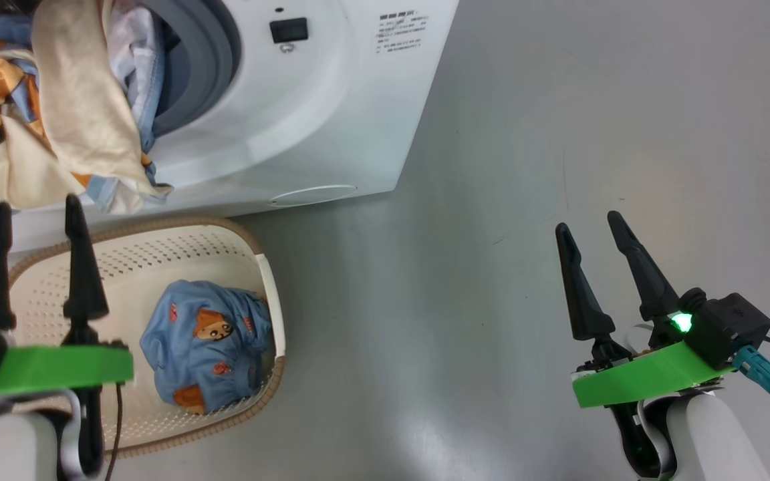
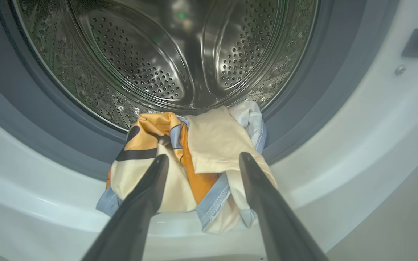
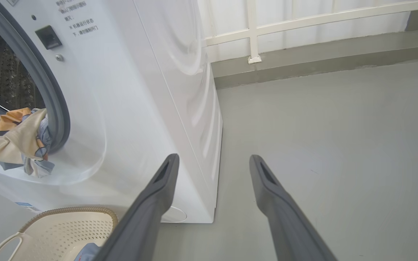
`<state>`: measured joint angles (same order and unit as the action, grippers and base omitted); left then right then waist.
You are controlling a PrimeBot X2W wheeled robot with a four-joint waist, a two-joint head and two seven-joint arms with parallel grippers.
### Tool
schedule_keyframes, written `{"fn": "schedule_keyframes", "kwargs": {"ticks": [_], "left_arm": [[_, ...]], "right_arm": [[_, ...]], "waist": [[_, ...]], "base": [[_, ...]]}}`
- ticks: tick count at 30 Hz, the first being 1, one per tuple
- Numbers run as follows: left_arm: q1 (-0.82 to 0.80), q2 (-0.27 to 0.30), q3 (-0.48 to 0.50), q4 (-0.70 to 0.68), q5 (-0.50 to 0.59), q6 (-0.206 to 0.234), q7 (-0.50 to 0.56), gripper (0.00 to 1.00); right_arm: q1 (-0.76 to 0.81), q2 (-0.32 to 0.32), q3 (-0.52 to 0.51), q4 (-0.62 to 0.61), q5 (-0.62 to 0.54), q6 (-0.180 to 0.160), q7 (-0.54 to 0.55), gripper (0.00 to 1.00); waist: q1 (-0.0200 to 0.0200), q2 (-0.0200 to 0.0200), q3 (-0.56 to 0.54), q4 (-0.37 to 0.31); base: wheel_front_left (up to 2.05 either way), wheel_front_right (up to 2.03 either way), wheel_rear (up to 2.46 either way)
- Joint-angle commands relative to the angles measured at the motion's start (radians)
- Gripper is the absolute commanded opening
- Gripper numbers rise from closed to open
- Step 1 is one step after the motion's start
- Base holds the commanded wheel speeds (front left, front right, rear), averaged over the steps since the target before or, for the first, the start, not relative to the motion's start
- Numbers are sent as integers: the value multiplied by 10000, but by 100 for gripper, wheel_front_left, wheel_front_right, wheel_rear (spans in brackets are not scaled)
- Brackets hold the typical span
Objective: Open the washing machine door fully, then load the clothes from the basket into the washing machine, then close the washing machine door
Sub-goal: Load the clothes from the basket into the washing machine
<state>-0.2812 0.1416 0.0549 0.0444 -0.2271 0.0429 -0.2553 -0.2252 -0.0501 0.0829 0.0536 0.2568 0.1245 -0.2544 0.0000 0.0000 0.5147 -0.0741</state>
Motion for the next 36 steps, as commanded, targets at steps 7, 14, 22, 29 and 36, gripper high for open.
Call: {"fn": "schedule_keyframes", "kwargs": {"ticks": [7,14,22,29,36], "left_arm": [[1205,171,434,-825,-44,258,8,100],[2019,42,379,-908,-59,338,4,100],[2503,-65,242,-699,-110,328,-11,100],[2463,-58,208,-647,-149,346,-21,100],[1838,112,146,-398,-218,300,228,100]], "right_arm": [[140,-1,235,-224,-24,62,-74,100],[190,-1,191,-237,-44,62,-74,100],[291,-1,154,-197,-67,62,-74,100],[311,-1,192,-154,-65,62,-74,100],[274,-1,276,-71,-23,62,-74,100]], "waist": [[0,0,-70,-5],[0,0,-113,40],[0,0,-265,98],[0,0,-338,69],[0,0,-358,-27]], "base": [[0,0,0],[0,0,0],[0,0,0],[0,0,0],[0,0,0]]}}
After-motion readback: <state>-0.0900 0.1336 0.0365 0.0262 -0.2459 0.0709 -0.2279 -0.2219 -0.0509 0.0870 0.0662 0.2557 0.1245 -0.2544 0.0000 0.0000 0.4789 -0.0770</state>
